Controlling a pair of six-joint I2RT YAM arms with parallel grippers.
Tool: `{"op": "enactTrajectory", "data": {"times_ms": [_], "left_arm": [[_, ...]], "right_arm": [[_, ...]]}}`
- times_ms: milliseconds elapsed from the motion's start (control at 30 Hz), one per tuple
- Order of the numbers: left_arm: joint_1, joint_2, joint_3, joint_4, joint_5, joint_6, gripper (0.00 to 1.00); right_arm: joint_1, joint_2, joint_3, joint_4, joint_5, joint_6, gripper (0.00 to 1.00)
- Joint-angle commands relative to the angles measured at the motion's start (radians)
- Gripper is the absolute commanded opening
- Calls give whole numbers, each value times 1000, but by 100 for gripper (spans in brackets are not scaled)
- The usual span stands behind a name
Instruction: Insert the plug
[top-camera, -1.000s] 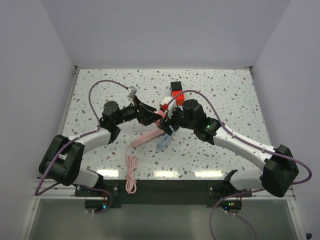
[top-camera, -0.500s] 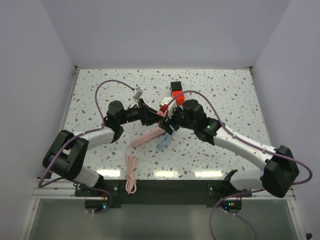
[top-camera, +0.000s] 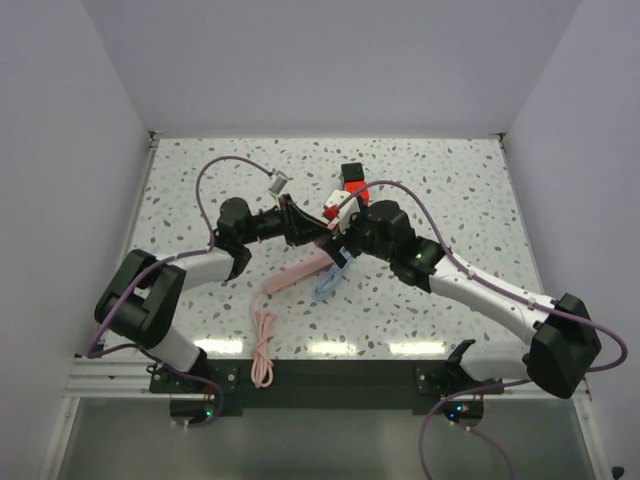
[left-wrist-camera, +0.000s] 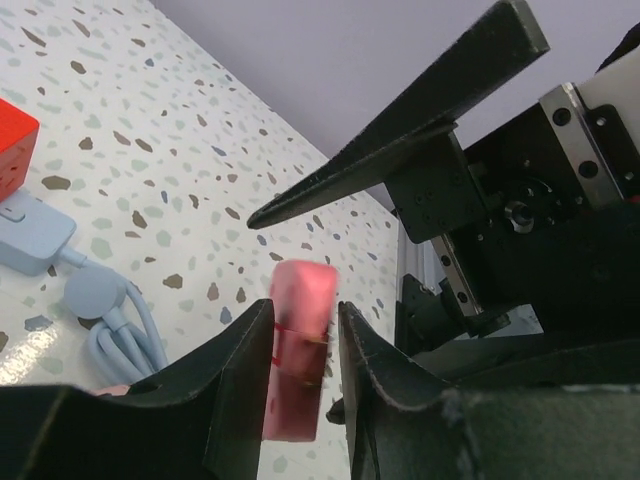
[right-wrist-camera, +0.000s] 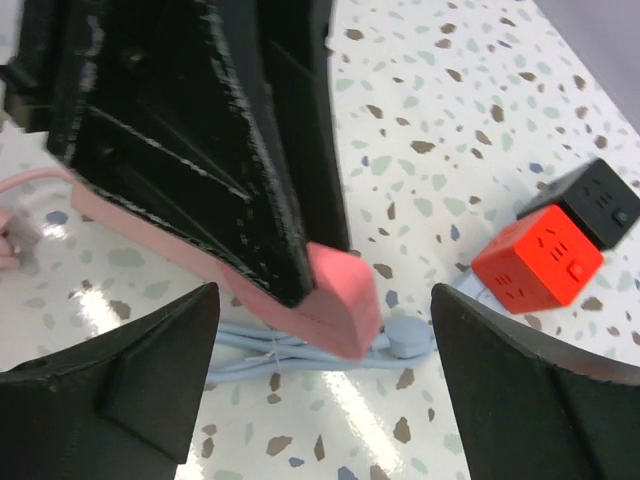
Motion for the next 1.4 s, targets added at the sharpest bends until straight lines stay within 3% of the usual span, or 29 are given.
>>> {"op": "enactTrajectory", "data": {"times_ms": [0,167,300,467,733,767,800,900,1000,1100,1367], "left_arm": [[25,-62,52,12,3,48,0],[61,-147,80,-84,-125,123,0],[64,-156,109,-61,-124,120,0],[65,-170,103,-135,-152,203,0],[127,-191,118,-275,-215,285,1],[131,-199,112,-297,-224,292,7],[136,-202,110,-304,-233,296,23],[144,-208,112,-343,-264,321,55],[148,-214,107,-366,-273,338,70],[151,-222,100,-378,-284,348,78],[157,-230,93,-395,-290,358,83]], "right_arm": [[-9,-36,30,69,127,33,91],[-45,-108,40,106,95,75,96],[-145,-122,43,117,-43,159,96],[-190,-78,17,126,-63,222,97],[-185,18,-43,91,-60,567,93],[-181,15,-69,88,-46,626,93],[-181,12,-80,83,-37,660,93],[-159,21,-129,85,-46,762,94],[-133,51,-181,131,-52,835,93],[-131,91,-230,171,-52,891,93],[-102,188,-253,293,-130,951,90]]}}
